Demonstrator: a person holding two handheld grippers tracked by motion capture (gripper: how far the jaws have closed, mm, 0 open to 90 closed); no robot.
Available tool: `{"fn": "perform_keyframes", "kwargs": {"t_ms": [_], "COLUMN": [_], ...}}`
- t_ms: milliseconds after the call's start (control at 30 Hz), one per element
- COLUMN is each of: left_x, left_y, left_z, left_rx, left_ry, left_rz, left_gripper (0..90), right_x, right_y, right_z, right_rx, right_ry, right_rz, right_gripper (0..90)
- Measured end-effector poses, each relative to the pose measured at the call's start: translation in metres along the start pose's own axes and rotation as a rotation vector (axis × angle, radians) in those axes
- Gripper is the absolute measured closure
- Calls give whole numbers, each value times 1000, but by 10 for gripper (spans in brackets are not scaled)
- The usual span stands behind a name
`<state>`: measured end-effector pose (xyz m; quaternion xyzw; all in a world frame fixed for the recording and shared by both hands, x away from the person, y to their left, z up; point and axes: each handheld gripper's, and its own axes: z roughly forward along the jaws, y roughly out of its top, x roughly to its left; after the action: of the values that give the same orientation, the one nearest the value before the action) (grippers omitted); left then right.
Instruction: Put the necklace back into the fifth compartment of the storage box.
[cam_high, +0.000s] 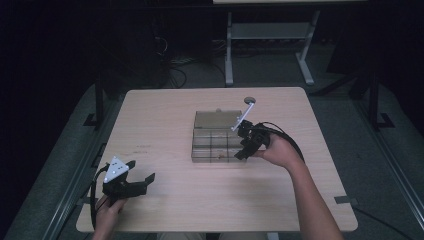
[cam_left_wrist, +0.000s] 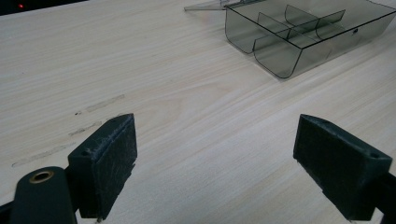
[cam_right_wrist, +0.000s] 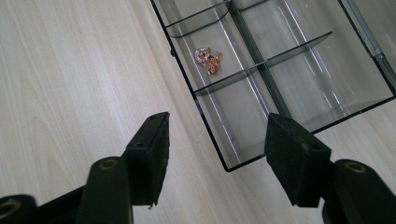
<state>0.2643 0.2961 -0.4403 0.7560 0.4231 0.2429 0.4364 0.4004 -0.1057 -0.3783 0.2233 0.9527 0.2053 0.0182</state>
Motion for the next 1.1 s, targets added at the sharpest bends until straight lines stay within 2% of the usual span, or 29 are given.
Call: {"fn": "perform_keyframes", "kwargs": {"t_ms": [833,1100], "left_x": [0,0], "left_y": [0,0], "left_z": [0,0], "left_rx": [4,4], "left_ry": [2,3], "left_rz": [2,0], "left_gripper": [132,132], "right_x": [6,6], "right_y": [-21,-38], "right_z": [-10,-15], "right_rx": [-16,-19], "right_ry": [-13,-22], "right_rz": [6,27], "right_gripper": [341,332]}}
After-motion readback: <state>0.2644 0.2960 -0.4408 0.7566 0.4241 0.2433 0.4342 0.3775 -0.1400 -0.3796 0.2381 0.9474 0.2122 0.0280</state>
